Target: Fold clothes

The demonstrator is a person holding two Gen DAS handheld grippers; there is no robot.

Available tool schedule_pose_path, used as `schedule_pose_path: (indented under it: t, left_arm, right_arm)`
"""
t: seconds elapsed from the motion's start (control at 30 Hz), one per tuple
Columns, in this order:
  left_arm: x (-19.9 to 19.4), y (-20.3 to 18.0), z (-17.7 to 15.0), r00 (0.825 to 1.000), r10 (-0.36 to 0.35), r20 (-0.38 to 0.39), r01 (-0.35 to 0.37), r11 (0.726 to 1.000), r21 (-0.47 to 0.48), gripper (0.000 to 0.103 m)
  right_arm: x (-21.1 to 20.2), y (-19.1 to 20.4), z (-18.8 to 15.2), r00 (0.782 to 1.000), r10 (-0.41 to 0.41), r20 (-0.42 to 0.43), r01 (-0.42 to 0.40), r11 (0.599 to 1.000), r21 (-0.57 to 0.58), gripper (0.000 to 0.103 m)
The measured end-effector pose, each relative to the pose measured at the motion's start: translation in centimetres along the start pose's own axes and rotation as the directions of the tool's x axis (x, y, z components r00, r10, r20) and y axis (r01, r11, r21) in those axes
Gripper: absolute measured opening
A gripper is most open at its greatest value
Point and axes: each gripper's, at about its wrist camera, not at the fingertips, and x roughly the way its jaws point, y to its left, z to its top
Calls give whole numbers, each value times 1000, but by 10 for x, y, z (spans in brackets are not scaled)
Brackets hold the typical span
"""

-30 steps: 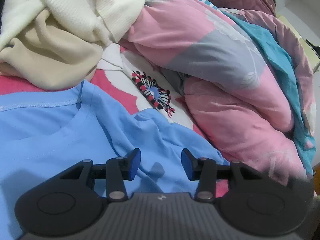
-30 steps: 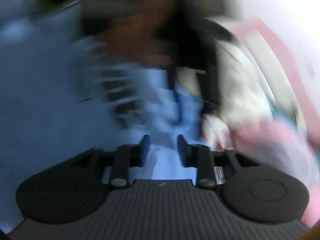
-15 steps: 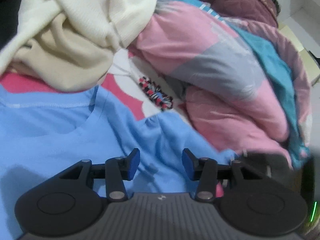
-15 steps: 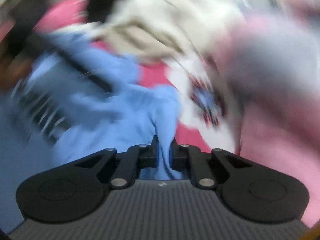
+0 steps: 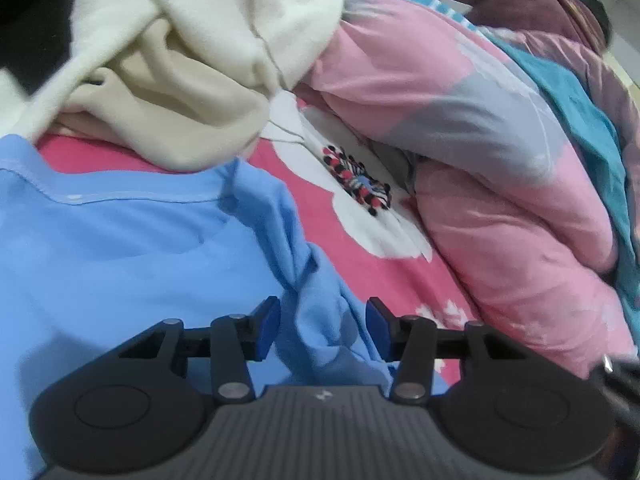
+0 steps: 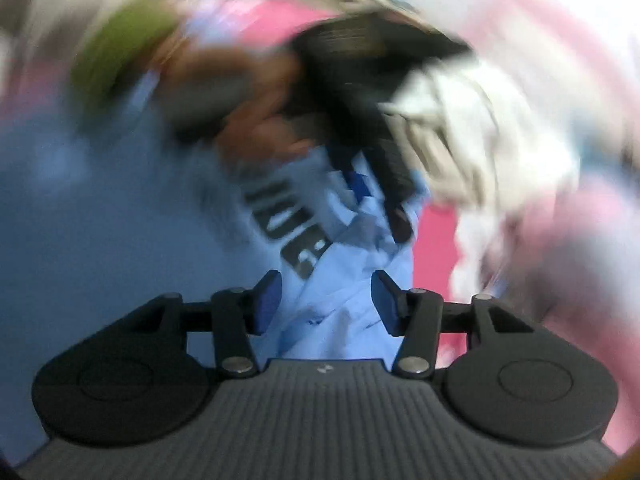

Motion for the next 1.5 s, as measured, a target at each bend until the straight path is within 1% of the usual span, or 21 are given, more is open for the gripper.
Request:
schedule_pose_path:
  t: [0.03, 0.1, 0.17, 0.3, 0.37, 0.5, 0.57, 0.6, 0.63, 0.77, 0.83, 0.9, 0.93, 0.97, 1.07, 1.13, 1.17, 1.3, 1.4, 1.47, 1.5]
  left_arm:
    - [-2, 2, 0, 1000, 0, 6, 0, 1000, -5, 49]
    - [-4, 4, 1, 1000, 3, 14, -2, 1000, -11, 49]
    - [-5, 5, 1, 1000, 1, 16, -1, 1000, -18, 49]
    - [-8, 5, -1, 1000, 5, 8, -5, 1000, -15, 49]
    - [-10, 5, -2, 1000, 9, 2, -9, 1000, -10, 49]
    - [-12, 5, -2, 1000, 14, -5, -14, 1000, -4, 49]
    - [-12, 5, -2, 1000, 16, -5, -16, 1000, -4, 49]
    - [-14, 4, -2, 1000, 15, -4, -15, 1000, -4, 49]
    - [-14, 4, -2, 1000, 15, -4, -15, 1000, -3, 49]
    - [-14, 4, -2, 1000, 16, -4, -16, 1000, -3, 49]
    - [-14, 4, -2, 1000, 16, -4, -16, 1000, -2, 49]
    - [-15, 3, -3, 1000, 17, -4, -17, 1000, -2, 49]
    - [-15, 3, -3, 1000, 16, -4, -16, 1000, -2, 49]
    - [-16, 3, -3, 1000, 16, -5, -16, 1000, -2, 49]
    - [-17, 4, -3, 1000, 13, -6, -13, 1000, -6, 49]
    - [-17, 5, -3, 1000, 12, -6, -12, 1000, -8, 49]
    - [-16, 5, -3, 1000, 12, -6, -12, 1000, -8, 49]
    - [-15, 4, -4, 1000, 17, -7, -17, 1000, -2, 50]
    - [-14, 3, -4, 1000, 20, -8, -20, 1000, 1, 50]
    - [-14, 3, -4, 1000, 22, -8, -22, 1000, 4, 50]
    - [-14, 3, -4, 1000, 23, -8, -23, 1000, 5, 50]
  right_arm:
    - [0, -20, 4, 1000, 27, 5, -27, 992, 127, 49]
    - [9, -59, 5, 998, 54, 7, -53, 932, 358, 49]
    - [21, -79, -1, 995, 101, -11, -83, 874, 479, 47]
    - [62, -101, -23, 985, 159, -65, -85, 782, 618, 45]
    - [79, -107, -27, 978, 200, -66, -105, 734, 671, 41]
    - [98, -113, -31, 967, 249, -43, -136, 655, 743, 40]
    - [95, -114, -31, 971, 238, -39, -130, 652, 747, 40]
    - [91, -112, -28, 976, 215, -41, -117, 669, 734, 40]
    - [92, -109, -26, 979, 198, -40, -111, 693, 713, 41]
    - [86, -78, -10, 985, 153, -75, -88, 831, 550, 41]
    - [93, -65, -11, 981, 149, -122, -71, 868, 492, 41]
    - [96, -64, -15, 979, 145, -146, -56, 870, 490, 35]
    - [97, -67, -17, 978, 145, -151, -51, 864, 500, 22]
    - [95, -72, -19, 978, 149, -143, -53, 851, 522, 14]
    - [86, -90, -27, 982, 164, -99, -73, 800, 596, 10]
    - [82, -96, -32, 985, 142, -98, -53, 786, 616, 9]
    - [80, -100, -36, 985, 150, -90, -59, 766, 640, 9]
    - [78, -115, -50, 981, 190, -51, -87, 654, 752, 9]
    - [75, -128, -63, 977, 211, -11, -108, 543, 833, 9]
    - [74, -135, -69, 980, 200, -2, -101, 504, 858, 7]
    - [73, -137, -69, 983, 185, -4, -92, 507, 857, 5]
